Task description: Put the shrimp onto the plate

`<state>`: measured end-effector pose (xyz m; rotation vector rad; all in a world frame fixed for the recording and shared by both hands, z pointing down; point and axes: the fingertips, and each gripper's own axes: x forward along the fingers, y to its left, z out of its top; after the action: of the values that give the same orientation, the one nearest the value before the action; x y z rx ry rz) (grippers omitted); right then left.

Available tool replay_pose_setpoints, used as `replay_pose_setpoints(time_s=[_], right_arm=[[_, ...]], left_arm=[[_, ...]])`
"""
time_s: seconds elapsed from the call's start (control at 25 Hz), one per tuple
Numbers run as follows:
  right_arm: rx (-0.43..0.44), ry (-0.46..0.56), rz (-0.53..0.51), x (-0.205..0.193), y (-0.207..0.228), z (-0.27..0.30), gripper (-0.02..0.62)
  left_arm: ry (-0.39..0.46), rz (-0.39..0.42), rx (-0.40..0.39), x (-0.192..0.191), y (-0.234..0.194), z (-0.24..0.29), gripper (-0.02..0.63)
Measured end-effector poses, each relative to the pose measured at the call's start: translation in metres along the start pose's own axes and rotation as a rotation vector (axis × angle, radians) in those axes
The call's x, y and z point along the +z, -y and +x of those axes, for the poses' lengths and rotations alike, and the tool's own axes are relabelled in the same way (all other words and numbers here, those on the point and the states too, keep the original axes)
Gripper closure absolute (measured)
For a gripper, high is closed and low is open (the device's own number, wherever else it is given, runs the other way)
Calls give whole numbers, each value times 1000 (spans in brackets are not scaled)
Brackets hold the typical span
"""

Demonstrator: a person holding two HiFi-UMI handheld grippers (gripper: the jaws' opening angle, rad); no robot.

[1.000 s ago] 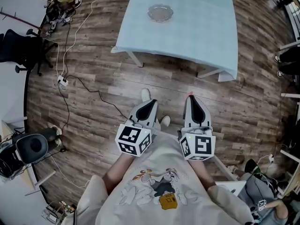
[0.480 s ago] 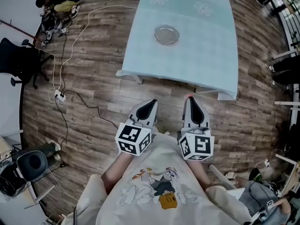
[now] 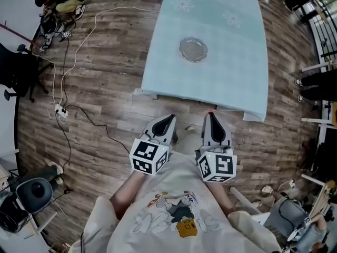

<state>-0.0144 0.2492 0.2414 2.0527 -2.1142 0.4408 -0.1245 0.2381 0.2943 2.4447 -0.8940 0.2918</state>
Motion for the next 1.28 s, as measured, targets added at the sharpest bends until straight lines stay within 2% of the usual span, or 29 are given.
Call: replay_pose_setpoints(time_s=[0.16, 0.36, 0.64, 0.84, 1.08, 1.28], right_arm=[[24, -24, -7, 3, -7, 22, 561], [57, -31, -30, 4, -12, 54, 561], [100, -7, -4, 27, 7, 115, 561], [116, -8, 10, 44, 38, 154, 561], [144, -28, 17, 51, 81, 200, 561], [163, -70, 33, 41, 106, 236, 561]], left_arm=[[-4, -34, 4, 2, -10, 5, 598], [3, -39, 36, 12, -36, 16, 598], [26, -36, 95, 48, -66, 54, 598], [19, 19, 81, 79, -62, 101, 598], [8, 6, 114, 99, -70, 160, 598], [-20, -1, 133, 106, -78, 196, 598]])
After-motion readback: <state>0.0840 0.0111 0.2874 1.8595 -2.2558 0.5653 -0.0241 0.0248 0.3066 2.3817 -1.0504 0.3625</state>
